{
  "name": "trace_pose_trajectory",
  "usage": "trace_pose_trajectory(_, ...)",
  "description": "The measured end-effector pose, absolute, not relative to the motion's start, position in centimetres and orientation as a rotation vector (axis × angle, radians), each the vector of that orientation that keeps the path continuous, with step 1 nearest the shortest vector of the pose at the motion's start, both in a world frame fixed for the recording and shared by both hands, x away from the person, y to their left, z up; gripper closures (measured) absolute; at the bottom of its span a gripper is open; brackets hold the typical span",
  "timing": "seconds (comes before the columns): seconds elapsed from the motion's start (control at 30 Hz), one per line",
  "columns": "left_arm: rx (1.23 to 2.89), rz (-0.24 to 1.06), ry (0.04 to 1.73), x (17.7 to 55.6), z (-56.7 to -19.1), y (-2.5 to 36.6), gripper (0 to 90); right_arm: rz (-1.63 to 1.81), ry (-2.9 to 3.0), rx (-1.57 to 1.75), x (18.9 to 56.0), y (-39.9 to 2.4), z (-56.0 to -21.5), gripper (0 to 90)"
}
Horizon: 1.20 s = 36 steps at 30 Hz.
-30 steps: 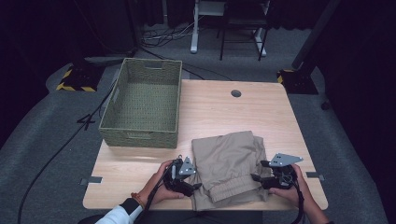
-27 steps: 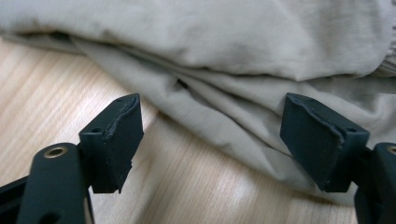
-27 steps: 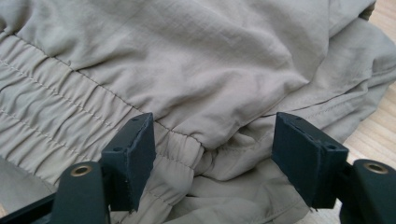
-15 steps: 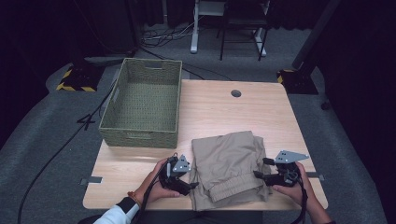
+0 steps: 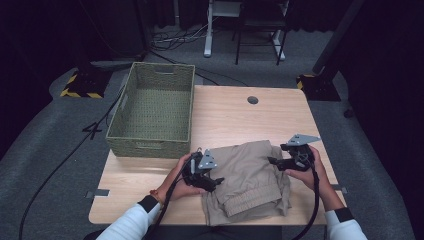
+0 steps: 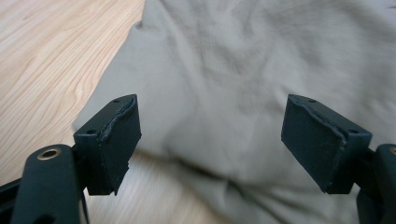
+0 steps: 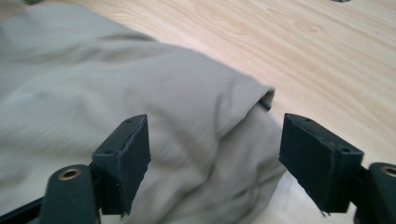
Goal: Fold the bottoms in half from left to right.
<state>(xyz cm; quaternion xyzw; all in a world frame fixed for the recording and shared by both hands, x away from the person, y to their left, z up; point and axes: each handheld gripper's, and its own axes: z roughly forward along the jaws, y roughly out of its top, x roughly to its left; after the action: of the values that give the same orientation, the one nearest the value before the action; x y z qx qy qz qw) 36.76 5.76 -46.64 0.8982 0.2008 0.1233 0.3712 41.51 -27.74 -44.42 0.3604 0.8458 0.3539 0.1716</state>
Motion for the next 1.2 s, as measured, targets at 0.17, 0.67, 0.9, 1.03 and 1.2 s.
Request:
trace_pose_trajectory(0.17, 2.329, 0.296, 0.505, 36.8, -47.6, 4.5, 20.3, 0.965, 2.472, 1.073, 43.5, -26.9, -45.9, 20.5)
trace_pose_trajectory(0.67, 2.354, 0.238, 0.531, 35.1, -49.4, 4.6, 23.9, 0.897, 2.499, 1.126, 45.3, -26.1, -49.0, 14.6)
trace_pose_trajectory(0.9, 2.275, 0.259, 0.590, 35.0, -48.2, 8.2, 20.2, 0.907, 2.510, 1.089, 44.4, -25.9, -49.0, 18.7)
trace_pose_trajectory(1.03, 2.230, 0.230, 0.665, 36.0, -47.7, 9.8, 17.6, 0.925, 2.567, 1.013, 43.6, -25.4, -49.0, 18.5)
trace_pose_trajectory(1.2, 2.292, 0.229, 0.676, 36.3, -48.8, 9.3, 16.1, 0.917, 2.595, 0.971, 42.6, -24.3, -48.9, 18.1)
